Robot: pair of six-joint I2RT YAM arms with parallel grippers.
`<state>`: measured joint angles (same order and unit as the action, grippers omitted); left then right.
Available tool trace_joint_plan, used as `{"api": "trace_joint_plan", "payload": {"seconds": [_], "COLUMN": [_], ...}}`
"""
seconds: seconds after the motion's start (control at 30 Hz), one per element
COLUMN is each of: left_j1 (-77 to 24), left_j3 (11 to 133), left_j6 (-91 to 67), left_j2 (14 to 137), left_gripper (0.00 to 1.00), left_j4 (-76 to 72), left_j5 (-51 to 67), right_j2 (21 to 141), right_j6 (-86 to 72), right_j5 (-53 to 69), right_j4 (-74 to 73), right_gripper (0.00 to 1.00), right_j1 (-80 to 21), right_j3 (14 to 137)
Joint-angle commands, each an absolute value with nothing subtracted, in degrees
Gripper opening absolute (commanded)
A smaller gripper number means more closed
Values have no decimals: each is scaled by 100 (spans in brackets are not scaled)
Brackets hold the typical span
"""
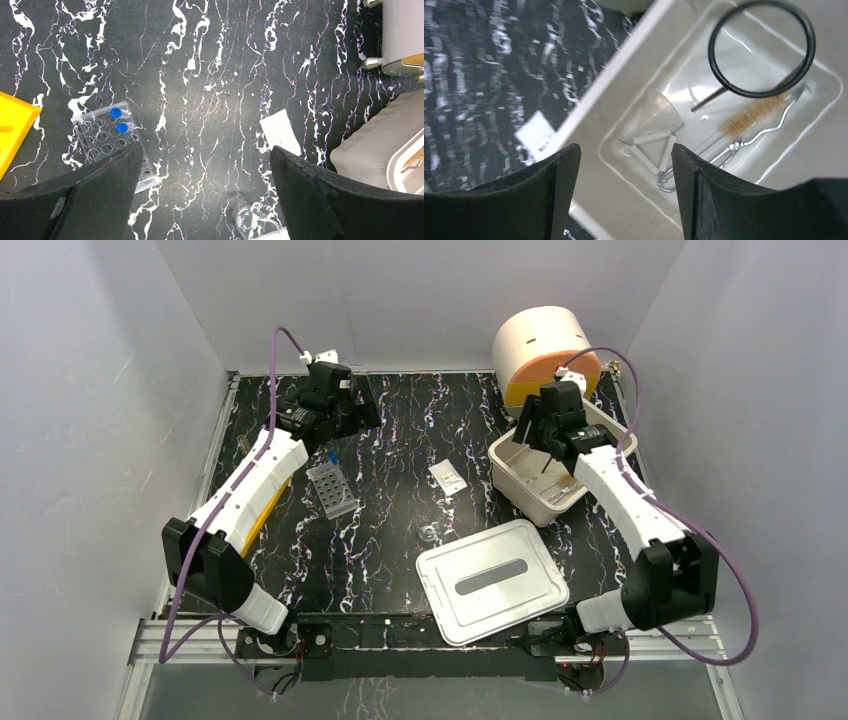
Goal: Organize the chemistry lab equipment
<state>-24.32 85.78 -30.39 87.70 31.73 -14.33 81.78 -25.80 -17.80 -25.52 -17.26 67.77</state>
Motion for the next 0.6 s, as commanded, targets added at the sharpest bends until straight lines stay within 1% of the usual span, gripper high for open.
{"api": "trace_joint_plan", "payload": {"seconds": [0.0,0.07,0.17,0.2,0.27,0.4,0.57], "left_j1": [-2396,-2397,-2393,-2379,-2333,-2065,-1815], "left_j3": [8709,8721,8725,8727,8727,8770,8871], "left_j6": [-2912,-2893,-2875,-2874,-2921,-3105,-3235], "left_j2": [8699,8709,8750,8772,8823,8930,8905], "left_gripper": [98,98,98,98,98,98,98], "left_j4": [3162,3148,3127,3128,3142,3306,3428], "left_j5": [-1519,-1529,-1502,-1460,-1367,-1079,-1046], "right_j2": [7745,7836,8004,8026,8092,8285,8452], "right_j6": [-2097,-1963,-1696,-1621,-1546,-1489,-1454], "right_j5": [-1110,-830,-755,-782,-892,-1069,-754], "right_j4": [-2696,-2956,-3165,-3180,-3234,-3390,-3312], "right_gripper": [77,80,85,91,96,97,98], "right_j1": [-1707,-1786,-2244,-2458,-2882,-3668,-4274], "right_j3": [7295,7561,7821,7864,7939,7995,7732]}}
